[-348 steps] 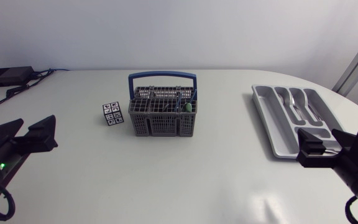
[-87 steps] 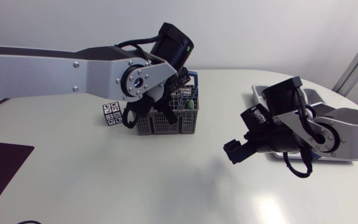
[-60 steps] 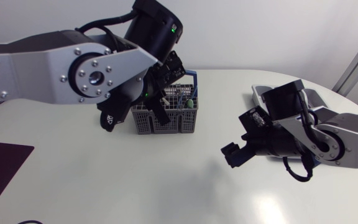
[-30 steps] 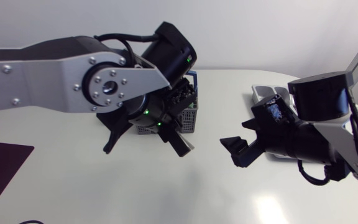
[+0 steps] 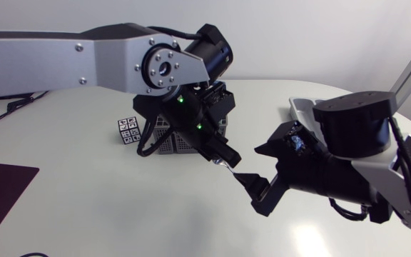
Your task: Transfer all utensils from the basket to the drawer tray.
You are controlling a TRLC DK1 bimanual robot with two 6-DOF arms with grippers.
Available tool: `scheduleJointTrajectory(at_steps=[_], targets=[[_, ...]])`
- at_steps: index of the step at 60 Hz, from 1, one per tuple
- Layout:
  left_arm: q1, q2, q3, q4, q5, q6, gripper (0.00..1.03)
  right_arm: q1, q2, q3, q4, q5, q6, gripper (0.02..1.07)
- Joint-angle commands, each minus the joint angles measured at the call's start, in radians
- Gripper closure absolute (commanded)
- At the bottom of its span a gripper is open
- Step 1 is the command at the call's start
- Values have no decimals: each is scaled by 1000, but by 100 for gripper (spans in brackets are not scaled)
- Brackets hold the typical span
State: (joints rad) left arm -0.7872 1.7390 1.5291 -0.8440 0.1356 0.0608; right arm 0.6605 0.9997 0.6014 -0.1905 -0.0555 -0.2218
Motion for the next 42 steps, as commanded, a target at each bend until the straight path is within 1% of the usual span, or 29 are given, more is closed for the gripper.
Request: scheduleJointTrajectory(at_steps=[1, 6, 15, 20, 24, 29, 38, 40, 42], targets=[[16, 33, 49, -38, 47, -29, 100, 13, 22, -40, 25, 5, -36, 17], [25, 40, 71, -61, 82, -30, 100, 21, 43, -52, 51, 13, -51, 22], [32, 50, 94, -90, 124, -30, 100, 48, 68, -71, 80, 34, -80, 22], [34, 51, 100, -99, 136, -30, 100, 71, 88, -72, 95, 80, -90, 23], [34, 50, 101, -104, 145, -30, 100, 77, 93, -74, 118, 97, -96, 35], [32, 51, 101, -109, 145, -30, 100, 79, 93, -72, 129, 97, -105, 45], [34, 51, 101, -112, 145, -29, 100, 80, 99, -69, 138, 100, -119, 67], [34, 51, 101, -112, 145, -30, 100, 82, 100, -71, 140, 102, -120, 70], [34, 51, 103, -113, 147, -30, 100, 83, 103, -72, 140, 102, -123, 70]])
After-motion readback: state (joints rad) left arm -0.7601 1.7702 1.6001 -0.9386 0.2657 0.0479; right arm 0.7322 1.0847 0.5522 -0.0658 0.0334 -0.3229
